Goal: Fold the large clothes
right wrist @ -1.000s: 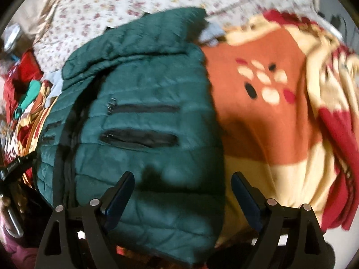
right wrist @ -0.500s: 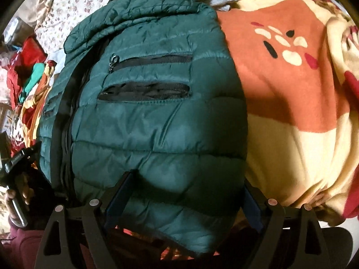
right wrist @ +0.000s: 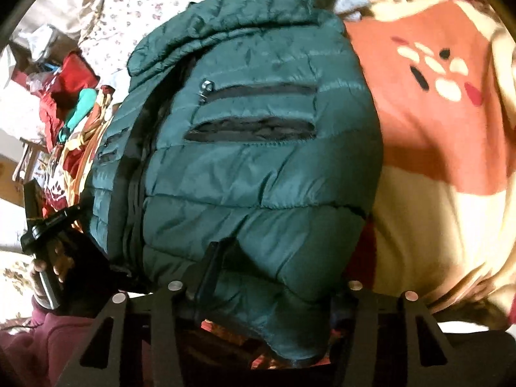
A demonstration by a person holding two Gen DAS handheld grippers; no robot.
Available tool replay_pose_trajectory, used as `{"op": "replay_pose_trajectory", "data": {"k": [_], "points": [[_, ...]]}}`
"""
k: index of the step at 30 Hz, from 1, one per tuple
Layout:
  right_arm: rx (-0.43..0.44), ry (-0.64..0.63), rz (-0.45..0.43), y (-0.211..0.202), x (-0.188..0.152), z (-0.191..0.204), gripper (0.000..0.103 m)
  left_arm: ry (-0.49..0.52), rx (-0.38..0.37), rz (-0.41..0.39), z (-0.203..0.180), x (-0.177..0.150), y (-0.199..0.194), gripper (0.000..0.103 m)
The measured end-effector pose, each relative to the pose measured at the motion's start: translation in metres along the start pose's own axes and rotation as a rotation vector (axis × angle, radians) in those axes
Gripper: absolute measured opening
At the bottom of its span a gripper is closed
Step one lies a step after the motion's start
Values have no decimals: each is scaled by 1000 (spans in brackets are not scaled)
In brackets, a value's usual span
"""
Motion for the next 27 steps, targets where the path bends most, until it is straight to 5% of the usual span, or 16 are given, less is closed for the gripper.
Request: {"op": "replay_pose_trajectory", "data": {"k": [2,5,6,8,11,18,27], "points": [[-6,4,12,8,-3,-2,63,-46,-13,5,5,-1,3,55],[-30,-33,2,13,-2,1,60,-62,-24,12,6,-5,6,58],[-44,-61,-3,12,-2,3,56,-50,-17,10,4,-5,5,56],[-67,-99,-25,5,1,7,34,0,8,-2,-2,-4,-3,27],[-49,-140,-80,-15,14,18,18,46,22,-50,-11,7,-21,14],[36,-174,-274,-77,65,47,18,74,-19,-204,-31,53,-76,11],[45,-127,-461,-108,156,57,17,50,11,-366,-43,153,-102,12]]}}
Point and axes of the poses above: each gripper's, at about its wrist camera, not at the fingertips, and y roughly the way its jaws point, z to its left, x to its top, the point moved 9 cm from there along y, roughly the way its jaws point, and after that the axes turned 6 degrees about y, right-handed, at the moved point
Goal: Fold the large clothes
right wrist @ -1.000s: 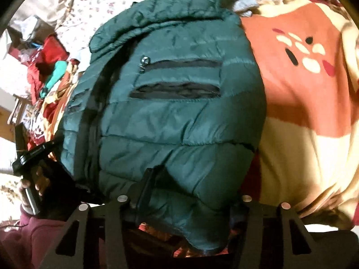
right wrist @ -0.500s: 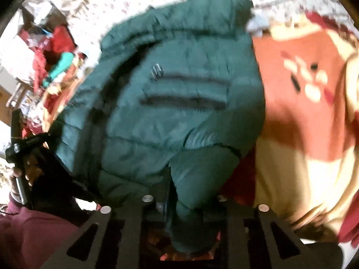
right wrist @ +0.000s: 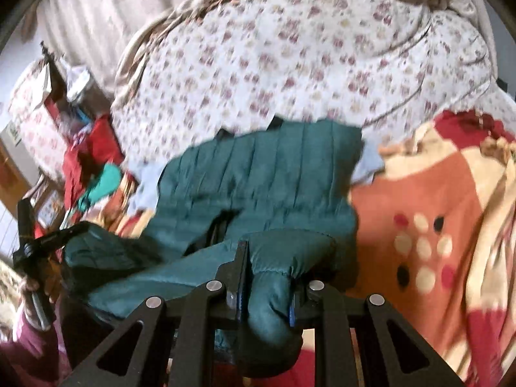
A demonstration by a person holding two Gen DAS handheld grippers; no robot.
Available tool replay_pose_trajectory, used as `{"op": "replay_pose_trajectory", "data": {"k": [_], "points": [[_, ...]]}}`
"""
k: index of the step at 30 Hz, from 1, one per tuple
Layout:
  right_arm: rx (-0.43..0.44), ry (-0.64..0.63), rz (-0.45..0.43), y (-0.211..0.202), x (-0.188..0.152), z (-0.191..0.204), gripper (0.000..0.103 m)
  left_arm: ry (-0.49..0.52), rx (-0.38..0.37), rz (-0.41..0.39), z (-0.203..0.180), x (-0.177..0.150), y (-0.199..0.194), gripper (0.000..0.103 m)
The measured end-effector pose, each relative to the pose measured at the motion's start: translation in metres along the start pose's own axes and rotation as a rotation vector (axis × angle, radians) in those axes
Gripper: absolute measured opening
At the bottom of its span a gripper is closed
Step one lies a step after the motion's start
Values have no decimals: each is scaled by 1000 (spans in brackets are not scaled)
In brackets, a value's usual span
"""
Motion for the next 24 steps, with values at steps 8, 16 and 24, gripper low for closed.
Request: {"op": "replay_pose_trajectory", "data": {"k": [8,16,24], "points": [[-52,29,-53,42,76,-7,17,-23,78,-37,-2,70,56,12],[-130,42,-57,105,139,-33,17,-33,171,-27,1,125,130,11],[-144,166,-14,198,155,-85,20,-46,242,57,10,135,224,13]]}}
Point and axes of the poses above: each gripper's, at about its wrist camera, not at the fingertips, and y roughly the way its jaws point, z to its left, x to its top, the point moved 9 cm from there along y, roughly the way its jaws point, and after that the axes turned 6 degrees about y, right-handed, at the moved point
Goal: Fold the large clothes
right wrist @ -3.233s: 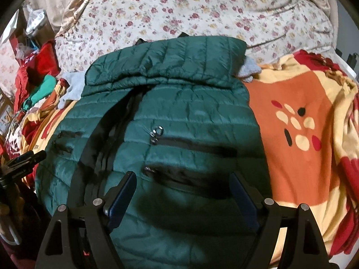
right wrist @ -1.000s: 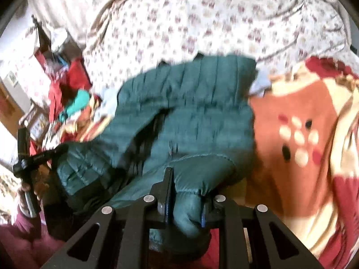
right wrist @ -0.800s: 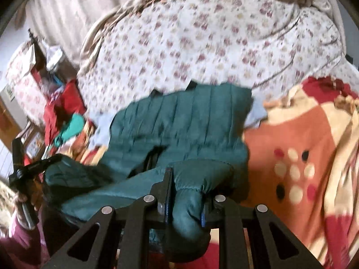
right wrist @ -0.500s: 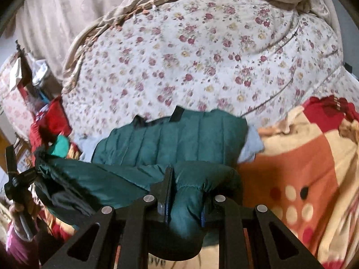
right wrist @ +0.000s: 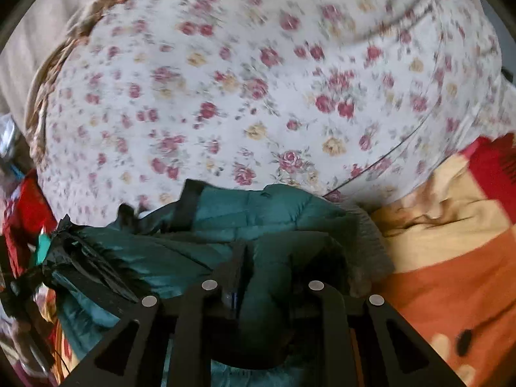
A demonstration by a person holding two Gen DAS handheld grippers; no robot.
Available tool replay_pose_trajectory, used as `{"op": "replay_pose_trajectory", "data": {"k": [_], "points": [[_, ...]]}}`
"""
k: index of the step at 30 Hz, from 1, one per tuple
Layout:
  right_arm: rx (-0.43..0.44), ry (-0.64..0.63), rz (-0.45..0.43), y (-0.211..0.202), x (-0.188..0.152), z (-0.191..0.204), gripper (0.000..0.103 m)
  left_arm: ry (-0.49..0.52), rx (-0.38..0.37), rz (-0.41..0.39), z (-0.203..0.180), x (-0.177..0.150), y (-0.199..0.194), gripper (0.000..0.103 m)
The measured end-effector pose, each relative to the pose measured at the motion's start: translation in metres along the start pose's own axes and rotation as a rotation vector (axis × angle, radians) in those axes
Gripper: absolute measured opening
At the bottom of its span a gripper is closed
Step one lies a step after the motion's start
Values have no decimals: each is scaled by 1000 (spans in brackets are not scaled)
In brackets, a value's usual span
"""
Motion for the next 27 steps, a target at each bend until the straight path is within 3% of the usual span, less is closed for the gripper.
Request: {"op": "replay_pose_trajectory", "data": {"k": [3,6,7,8,10,13,17,21,25,27], "points": [[26,21,1,15,-4,-4,26,-9,-11,37,-2,-4,26,15],[68,50,-9,-1,-1,-5,36,-18,-39,42,-3,-6,34,17],[78,53,-20,-11,0,-4,47,-22,-61,38,-3,-6,34,18],[89,52,-36,-19,2,-2,70,-27,-72,38,-4,-6,34,20],[91,34,-84,-43,3,3,97,-48,-93,36,-2,-6,32,23],[52,-37,-158,-75,6,15,97,-86,-136,26,-1,-4,28,31],[114,-140,-170,-86,-3,57,97,-100,-178,1,-4,-1,18,52],[144,-316,-46,-40,-37,122,96,-96,-179,-16,-4,1,10,65],[57,-435,26,30,-54,162,89,-91,-198,-3,4,3,-6,70],[1,-417,46,63,-54,160,89,-69,-190,-13,14,4,-21,72]]}}
Point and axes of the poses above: each gripper's, at about its wrist camera, not at the fingertips, and y roughly the way its jaws point, z to its left, x to its top, the point moved 9 cm from there along y, roughly the way its jaws point, and after that the axes turned 6 degrees about y, right-handed, at the moved point
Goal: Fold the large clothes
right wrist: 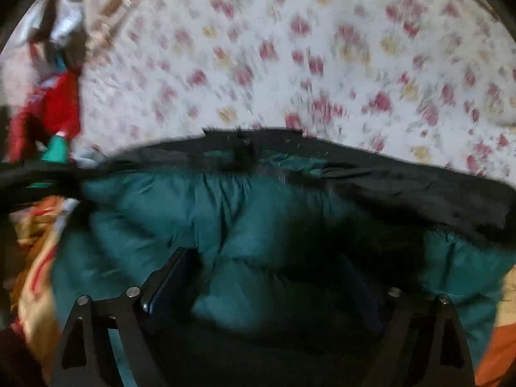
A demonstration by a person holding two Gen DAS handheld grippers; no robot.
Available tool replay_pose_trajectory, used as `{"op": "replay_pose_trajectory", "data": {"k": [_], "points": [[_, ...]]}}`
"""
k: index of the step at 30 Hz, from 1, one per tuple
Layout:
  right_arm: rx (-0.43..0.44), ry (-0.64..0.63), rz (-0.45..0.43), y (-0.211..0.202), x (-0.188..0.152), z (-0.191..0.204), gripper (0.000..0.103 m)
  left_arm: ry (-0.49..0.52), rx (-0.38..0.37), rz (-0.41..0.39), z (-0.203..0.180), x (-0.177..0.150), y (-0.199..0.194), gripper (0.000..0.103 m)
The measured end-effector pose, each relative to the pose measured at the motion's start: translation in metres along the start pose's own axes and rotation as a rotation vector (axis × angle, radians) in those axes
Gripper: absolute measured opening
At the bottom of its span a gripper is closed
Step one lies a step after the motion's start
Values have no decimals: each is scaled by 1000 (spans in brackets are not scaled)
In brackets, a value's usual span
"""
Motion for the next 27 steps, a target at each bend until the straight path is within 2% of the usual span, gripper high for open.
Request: {"op": "replay_pose_trajectory", "data": {"k": [2,5,7,9,12,16,19,22,23,25,27], "points": [[-25,30,-1,19,2,-8,90,16,11,-29,4,-2,-17,80],[-44,65,-1,32,7,-16,91,43,81,-38,11,-17,-28,81],[-47,68,7,29,8,-16,91,60,83,-26,10,-27,-24,81],[-30,73,12,16,11,-15,91,82,98,-8,8,-39,-14,81],[-8,76,-34,-19,13,-22,91,108,124,21,9,-51,5,81],[-86,57,-91,-49,16,-54,91,130,146,19,12,-57,15,81],[-166,80,-68,-43,11,-88,91,137,152,31,14,-58,23,81],[-153,171,-21,-19,-2,-114,92,143,156,32,14,-58,28,81],[-149,181,-18,-13,-6,-119,97,147,157,32,13,-58,30,81],[-151,170,-27,-3,-9,-120,103,153,160,31,13,-58,33,82],[-171,156,-27,1,-10,-120,103,157,166,26,12,-57,34,82]]}}
Point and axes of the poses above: each gripper's, at about its wrist camera, not at the fingertips, and y roughly the way its jaws point, z to its left, x to its top, the point moved 9 cm from there along y, roughly the way its jaws point, and after that the axes turned 6 degrees about y, right-handed, at the moved point
